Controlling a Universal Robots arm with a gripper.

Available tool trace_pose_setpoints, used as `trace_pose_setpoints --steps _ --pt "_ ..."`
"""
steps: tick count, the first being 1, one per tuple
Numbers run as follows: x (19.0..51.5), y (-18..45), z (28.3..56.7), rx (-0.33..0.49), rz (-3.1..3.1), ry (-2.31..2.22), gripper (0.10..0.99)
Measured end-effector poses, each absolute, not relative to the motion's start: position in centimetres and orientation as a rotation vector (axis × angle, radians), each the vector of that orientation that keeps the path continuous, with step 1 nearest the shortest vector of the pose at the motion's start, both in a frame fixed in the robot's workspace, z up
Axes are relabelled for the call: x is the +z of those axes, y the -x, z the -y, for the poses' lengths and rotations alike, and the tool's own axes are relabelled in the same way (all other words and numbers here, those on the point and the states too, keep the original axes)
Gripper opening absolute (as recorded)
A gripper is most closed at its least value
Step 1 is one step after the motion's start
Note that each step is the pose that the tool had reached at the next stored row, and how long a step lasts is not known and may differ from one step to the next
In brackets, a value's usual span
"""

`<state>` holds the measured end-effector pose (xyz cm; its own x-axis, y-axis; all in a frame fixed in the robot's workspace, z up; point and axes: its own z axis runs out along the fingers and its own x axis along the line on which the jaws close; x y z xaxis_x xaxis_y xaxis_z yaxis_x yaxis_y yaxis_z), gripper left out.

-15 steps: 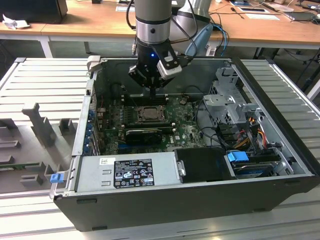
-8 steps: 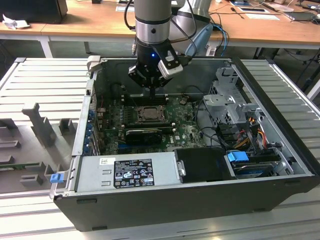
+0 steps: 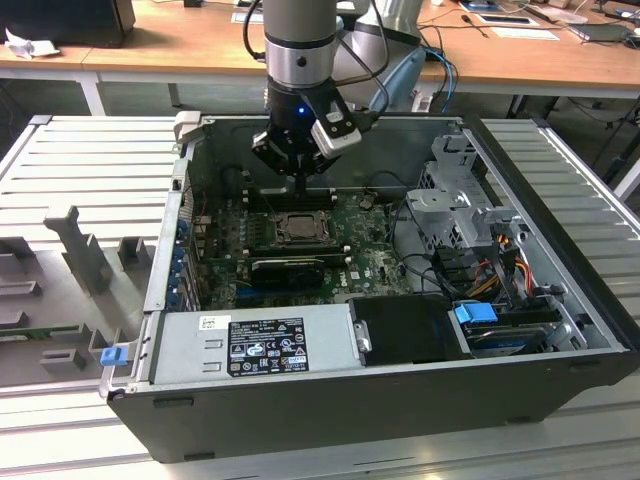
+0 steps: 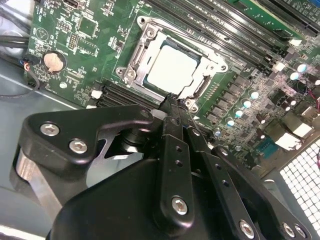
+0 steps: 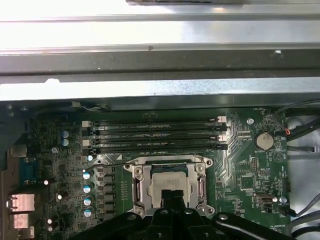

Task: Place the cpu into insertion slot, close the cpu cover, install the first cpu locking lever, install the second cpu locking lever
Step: 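Install the first cpu locking lever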

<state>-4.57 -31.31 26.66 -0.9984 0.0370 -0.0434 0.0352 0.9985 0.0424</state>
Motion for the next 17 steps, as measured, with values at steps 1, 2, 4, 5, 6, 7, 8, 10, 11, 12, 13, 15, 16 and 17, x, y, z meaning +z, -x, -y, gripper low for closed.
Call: trace_pose_setpoints --steps 1,2,4,5,6,7,8,10,11,12,13,15,16,17 --pt "26.7 4.6 31.3 0.065 -3.096 -0.056 0.106" --pt "26.7 4.7 31.3 0.066 -3.096 -0.055 0.106" --pt "26.7 5.0 31.3 0.066 -3.096 -0.055 0.106" --pt "26.7 5.1 31.3 0.066 -3.096 -0.055 0.106" --pt "26.7 5.2 31.3 0.067 -3.096 -0.055 0.106" --pt "26.7 5.3 31.3 0.068 -3.096 -0.055 0.106" --pt "26.7 5.3 31.3 0.068 -3.096 -0.055 0.106" --pt "26.7 5.4 31.3 0.069 -3.096 -0.055 0.106" --pt "26.7 5.5 31.3 0.069 -3.096 -0.055 0.106" --pt "26.7 5.5 31.3 0.069 -3.096 -0.055 0.106" --pt "26.7 5.6 31.3 0.069 -3.096 -0.055 0.106" --pt "26.7 5.7 31.3 0.069 -3.096 -0.054 0.106" --pt "26.7 5.8 31.3 0.069 -3.096 -0.054 0.106" --pt "26.7 5.8 31.3 0.069 -3.096 -0.054 0.106"
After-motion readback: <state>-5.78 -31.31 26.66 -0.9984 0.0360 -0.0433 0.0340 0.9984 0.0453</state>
